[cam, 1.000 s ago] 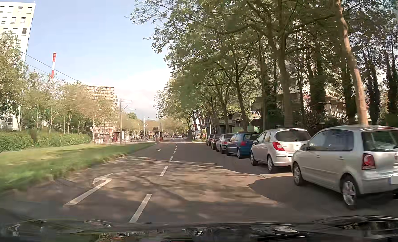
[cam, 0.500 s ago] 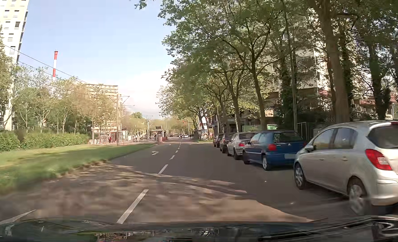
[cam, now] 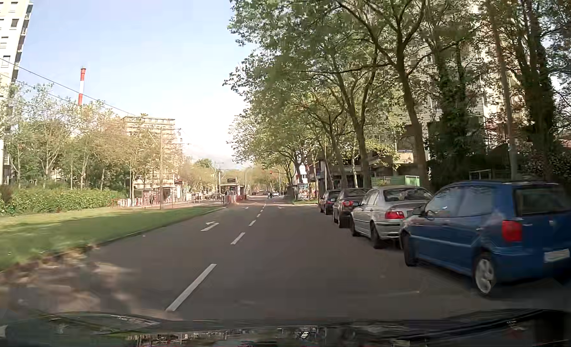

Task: Follow the waypoints while adhering to traffic rules and regulations

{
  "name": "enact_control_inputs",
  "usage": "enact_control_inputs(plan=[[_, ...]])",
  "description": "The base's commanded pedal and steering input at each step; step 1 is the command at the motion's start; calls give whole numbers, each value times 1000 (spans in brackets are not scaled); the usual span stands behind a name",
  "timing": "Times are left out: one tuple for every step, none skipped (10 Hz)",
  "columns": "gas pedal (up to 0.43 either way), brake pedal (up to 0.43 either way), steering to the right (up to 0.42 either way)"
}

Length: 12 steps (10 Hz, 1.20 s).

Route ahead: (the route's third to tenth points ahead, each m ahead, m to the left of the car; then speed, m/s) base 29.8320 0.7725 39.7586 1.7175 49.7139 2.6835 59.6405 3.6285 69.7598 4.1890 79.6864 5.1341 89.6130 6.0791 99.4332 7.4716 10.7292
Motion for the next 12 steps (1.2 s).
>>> enact_control_inputs(plan=[[98,0,-18],[138,0,-18],[150,0,-18],[157,0,-17],[157,0,-16],[157,0,-15],[157,0,-14],[157,0,-13],[157,0,-12],[157,0,-12],[157,0,-10],[157,0,-10]])
